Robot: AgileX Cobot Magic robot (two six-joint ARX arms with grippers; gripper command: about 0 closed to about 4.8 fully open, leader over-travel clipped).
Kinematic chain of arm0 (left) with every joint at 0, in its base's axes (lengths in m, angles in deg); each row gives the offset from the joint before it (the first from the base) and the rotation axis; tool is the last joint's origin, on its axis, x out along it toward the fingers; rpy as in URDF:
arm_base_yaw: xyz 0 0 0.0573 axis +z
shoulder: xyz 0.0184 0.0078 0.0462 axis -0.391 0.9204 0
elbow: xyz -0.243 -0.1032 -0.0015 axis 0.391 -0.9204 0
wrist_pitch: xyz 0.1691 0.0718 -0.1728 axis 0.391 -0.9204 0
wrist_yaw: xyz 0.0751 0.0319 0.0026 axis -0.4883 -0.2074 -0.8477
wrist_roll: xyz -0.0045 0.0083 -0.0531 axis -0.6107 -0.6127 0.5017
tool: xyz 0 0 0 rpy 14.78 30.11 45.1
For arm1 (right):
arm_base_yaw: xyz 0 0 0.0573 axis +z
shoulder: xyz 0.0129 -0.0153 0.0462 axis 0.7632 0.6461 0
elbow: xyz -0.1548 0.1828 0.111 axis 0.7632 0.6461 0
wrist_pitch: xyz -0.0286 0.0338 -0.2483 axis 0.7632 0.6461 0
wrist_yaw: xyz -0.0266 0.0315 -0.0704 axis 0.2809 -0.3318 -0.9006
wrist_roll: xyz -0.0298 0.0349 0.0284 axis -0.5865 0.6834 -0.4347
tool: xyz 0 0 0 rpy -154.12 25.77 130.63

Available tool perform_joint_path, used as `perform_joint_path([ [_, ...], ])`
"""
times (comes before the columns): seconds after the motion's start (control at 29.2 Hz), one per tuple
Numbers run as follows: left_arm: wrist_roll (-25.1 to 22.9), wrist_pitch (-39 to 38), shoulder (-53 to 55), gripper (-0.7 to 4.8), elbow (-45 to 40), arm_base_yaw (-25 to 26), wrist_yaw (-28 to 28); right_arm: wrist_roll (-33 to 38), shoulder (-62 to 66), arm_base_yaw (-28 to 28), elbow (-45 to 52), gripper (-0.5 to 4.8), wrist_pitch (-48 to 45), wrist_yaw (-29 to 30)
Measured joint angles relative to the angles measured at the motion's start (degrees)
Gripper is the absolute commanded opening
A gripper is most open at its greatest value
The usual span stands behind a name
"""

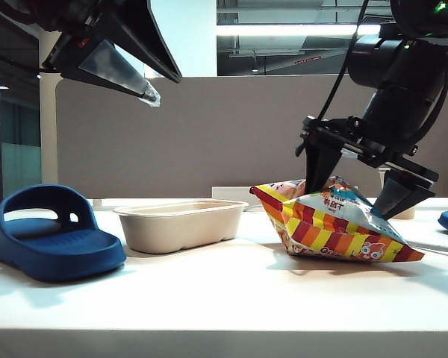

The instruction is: Pick up a bag of chips and put them in the box.

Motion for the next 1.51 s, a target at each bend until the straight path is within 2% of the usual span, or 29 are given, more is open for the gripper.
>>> perform_joint_path([
  [0.14, 0.0, 0.0, 0.0, 2.20, 0.0, 0.0, 0.0, 0.0, 0.0, 0.0, 0.0, 3.71, 0.0, -0.1],
  [0.31, 0.0, 0.0, 0.0, 2.20, 0.0, 0.0, 0.0, 0.0, 0.0, 0.0, 0.0, 2.79, 0.0, -0.1],
  [0.55, 0.0, 0.0, 0.0, 2.20, 0.0, 0.0, 0.0, -0.3, -0.1, 0.0, 0.0, 2.50, 0.0, -0.1],
  [0.72, 0.0, 0.0, 0.0, 2.20, 0.0, 0.0, 0.0, -0.6, -0.2, 0.0, -0.1, 1.68, 0.0, 0.0],
  [1.51, 0.0, 0.0, 0.0, 2.19, 0.0, 0.0, 0.0, -1.7, -0.2, 0.0, -1.8, 1.68, 2.1, 1.8],
])
